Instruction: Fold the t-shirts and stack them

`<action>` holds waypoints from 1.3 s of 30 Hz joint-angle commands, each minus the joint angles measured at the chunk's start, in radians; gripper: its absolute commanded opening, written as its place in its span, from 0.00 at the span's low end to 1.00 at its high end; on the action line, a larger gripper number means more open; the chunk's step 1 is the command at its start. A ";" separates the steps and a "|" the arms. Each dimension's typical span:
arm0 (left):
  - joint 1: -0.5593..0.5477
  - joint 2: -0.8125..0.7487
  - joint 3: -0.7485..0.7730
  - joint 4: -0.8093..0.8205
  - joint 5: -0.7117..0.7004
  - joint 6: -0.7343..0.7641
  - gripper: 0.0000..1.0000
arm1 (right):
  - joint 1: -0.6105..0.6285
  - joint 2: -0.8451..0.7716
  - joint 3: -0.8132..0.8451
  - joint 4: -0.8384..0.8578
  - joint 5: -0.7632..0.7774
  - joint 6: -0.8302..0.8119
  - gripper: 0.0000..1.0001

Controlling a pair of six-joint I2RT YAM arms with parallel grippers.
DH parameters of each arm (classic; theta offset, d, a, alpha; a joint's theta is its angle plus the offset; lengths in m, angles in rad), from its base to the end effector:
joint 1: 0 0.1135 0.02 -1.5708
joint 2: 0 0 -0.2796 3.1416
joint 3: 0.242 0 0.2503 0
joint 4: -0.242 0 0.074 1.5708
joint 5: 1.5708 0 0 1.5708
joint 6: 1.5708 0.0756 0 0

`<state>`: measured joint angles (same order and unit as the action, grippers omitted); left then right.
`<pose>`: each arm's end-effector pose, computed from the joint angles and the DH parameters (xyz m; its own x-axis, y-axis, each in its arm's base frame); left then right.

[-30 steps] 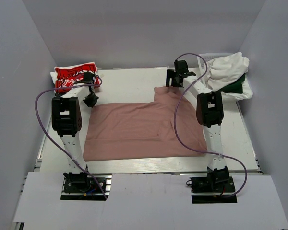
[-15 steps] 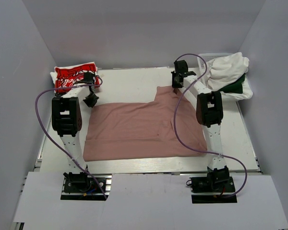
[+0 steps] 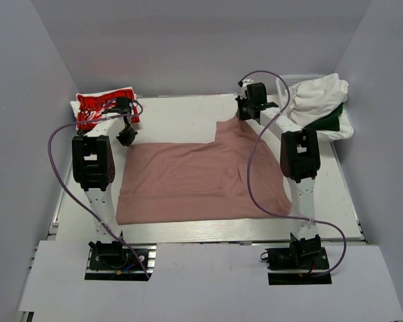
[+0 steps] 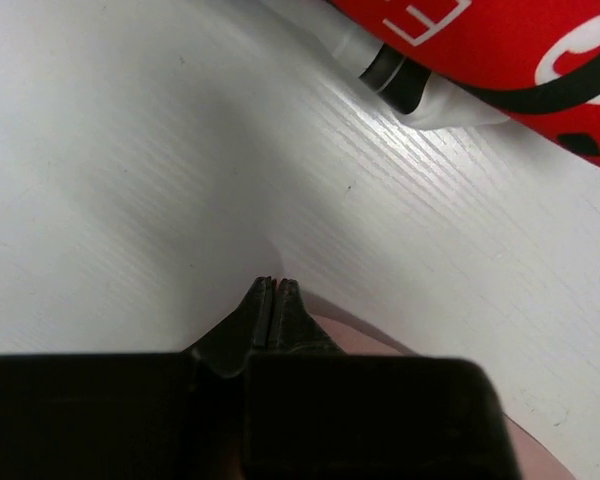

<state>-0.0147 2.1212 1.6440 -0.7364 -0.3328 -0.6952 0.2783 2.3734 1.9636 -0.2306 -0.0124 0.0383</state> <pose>0.4608 0.0179 0.1572 -0.6551 -0.5958 -0.4646 -0.6771 0.7358 0.0111 0.5649 0.1624 0.1766 -0.5850 -0.1273 -0.8010 -0.2620 0.9643 0.0381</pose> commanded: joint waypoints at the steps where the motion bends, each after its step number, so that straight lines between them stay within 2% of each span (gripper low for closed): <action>1: 0.004 -0.115 -0.035 0.006 -0.018 0.011 0.00 | 0.031 -0.289 -0.173 0.270 -0.153 -0.156 0.00; 3: 0.004 -0.142 -0.062 0.015 -0.009 0.011 0.00 | 0.050 -0.407 -0.293 0.342 -0.158 -0.190 0.00; 5: 0.004 -0.178 -0.093 0.015 -0.009 0.011 0.00 | 0.056 -0.456 -0.426 0.364 -0.162 -0.193 0.00; 11: -0.007 -0.254 -0.142 -0.007 -0.026 0.011 0.00 | 0.082 -0.657 -0.661 0.413 -0.143 -0.229 0.00; 15: -0.016 -0.332 -0.234 -0.008 -0.026 0.011 0.00 | 0.098 -0.804 -0.837 0.454 -0.155 -0.244 0.00; 23: -0.016 -0.487 -0.412 0.061 0.017 0.002 0.00 | 0.118 -1.077 -1.057 0.420 -0.109 -0.192 0.00; 30: -0.016 -0.587 -0.539 -0.006 -0.031 -0.113 0.00 | 0.121 -1.287 -1.183 0.318 -0.069 -0.123 0.00; 35: -0.016 -0.667 -0.636 0.003 -0.052 -0.155 0.00 | 0.122 -1.388 -1.288 0.274 -0.035 -0.045 0.00; 39: -0.016 -0.678 -0.645 -0.008 -0.107 -0.176 0.00 | 0.119 -1.441 -1.330 0.196 0.008 0.021 0.00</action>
<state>-0.0292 1.4826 1.0039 -0.7437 -0.3733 -0.8368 0.3988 0.9646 0.6544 0.0254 -0.0547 -0.0071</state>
